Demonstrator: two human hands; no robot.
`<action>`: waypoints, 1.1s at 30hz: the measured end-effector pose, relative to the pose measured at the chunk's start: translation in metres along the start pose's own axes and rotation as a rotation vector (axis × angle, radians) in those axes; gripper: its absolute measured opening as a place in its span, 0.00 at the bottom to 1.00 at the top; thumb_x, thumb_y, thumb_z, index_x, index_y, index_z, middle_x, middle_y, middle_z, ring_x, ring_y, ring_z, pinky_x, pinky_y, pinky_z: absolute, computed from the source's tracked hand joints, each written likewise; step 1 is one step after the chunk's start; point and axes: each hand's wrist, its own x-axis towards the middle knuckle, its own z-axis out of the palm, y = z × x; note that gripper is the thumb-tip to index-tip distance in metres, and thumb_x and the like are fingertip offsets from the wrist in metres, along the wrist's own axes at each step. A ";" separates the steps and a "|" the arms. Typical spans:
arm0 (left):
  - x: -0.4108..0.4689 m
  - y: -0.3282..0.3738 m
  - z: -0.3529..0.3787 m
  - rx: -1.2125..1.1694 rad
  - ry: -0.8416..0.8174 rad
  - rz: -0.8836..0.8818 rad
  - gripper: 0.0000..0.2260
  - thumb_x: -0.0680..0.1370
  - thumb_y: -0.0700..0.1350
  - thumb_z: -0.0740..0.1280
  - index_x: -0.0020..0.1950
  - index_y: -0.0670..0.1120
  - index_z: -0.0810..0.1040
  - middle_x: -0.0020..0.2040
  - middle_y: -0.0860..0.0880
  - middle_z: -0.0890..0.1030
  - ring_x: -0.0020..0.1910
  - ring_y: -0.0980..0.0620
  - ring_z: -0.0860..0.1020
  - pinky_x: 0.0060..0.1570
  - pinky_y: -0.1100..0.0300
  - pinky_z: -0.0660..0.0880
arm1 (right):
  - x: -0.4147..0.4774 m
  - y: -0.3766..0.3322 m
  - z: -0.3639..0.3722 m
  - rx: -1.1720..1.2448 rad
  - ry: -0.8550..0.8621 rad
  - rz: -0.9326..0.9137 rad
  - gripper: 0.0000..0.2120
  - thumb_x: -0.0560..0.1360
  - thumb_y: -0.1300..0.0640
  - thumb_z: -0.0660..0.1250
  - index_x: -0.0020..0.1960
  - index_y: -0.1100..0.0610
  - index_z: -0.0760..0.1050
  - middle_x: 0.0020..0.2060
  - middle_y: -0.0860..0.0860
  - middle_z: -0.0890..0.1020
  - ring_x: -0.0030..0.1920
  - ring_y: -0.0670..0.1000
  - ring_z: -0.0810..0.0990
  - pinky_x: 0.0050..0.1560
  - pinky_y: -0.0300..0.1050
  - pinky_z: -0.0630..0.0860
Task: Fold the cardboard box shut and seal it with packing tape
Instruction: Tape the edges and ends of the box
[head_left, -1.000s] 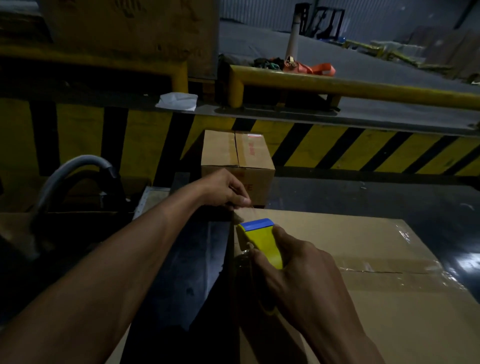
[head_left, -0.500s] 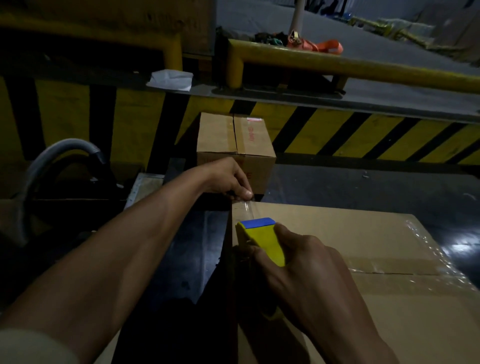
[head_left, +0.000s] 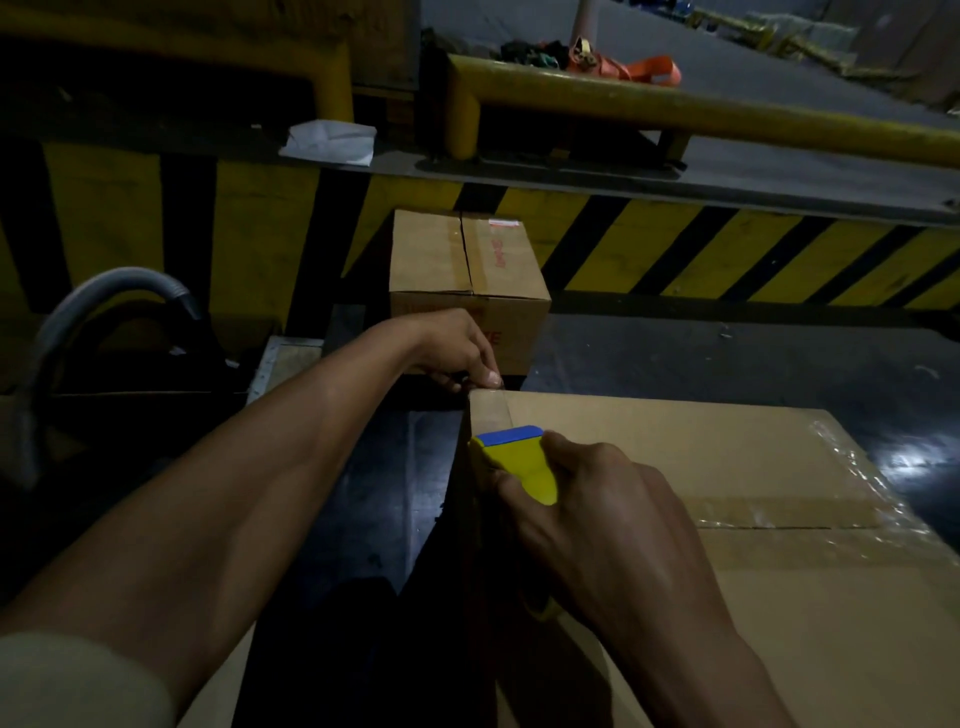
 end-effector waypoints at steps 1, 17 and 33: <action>0.001 0.001 0.000 0.001 -0.007 -0.009 0.03 0.76 0.42 0.73 0.44 0.47 0.87 0.45 0.48 0.84 0.42 0.53 0.80 0.35 0.65 0.77 | 0.000 -0.001 0.001 -0.007 0.005 0.002 0.35 0.72 0.30 0.57 0.73 0.48 0.67 0.56 0.49 0.82 0.54 0.54 0.80 0.51 0.50 0.78; 0.006 0.005 0.000 -0.090 -0.175 -0.195 0.09 0.75 0.43 0.73 0.53 0.42 0.85 0.35 0.48 0.80 0.38 0.51 0.78 0.44 0.58 0.76 | 0.003 -0.001 0.007 -0.017 0.067 0.028 0.27 0.72 0.32 0.57 0.61 0.49 0.74 0.48 0.50 0.83 0.49 0.55 0.80 0.45 0.48 0.76; -0.037 0.007 0.025 0.154 0.232 0.072 0.08 0.78 0.52 0.72 0.50 0.49 0.87 0.48 0.52 0.86 0.47 0.55 0.82 0.43 0.58 0.81 | 0.012 0.009 0.016 0.049 0.084 -0.007 0.25 0.71 0.32 0.58 0.53 0.50 0.76 0.44 0.51 0.83 0.46 0.56 0.81 0.40 0.46 0.73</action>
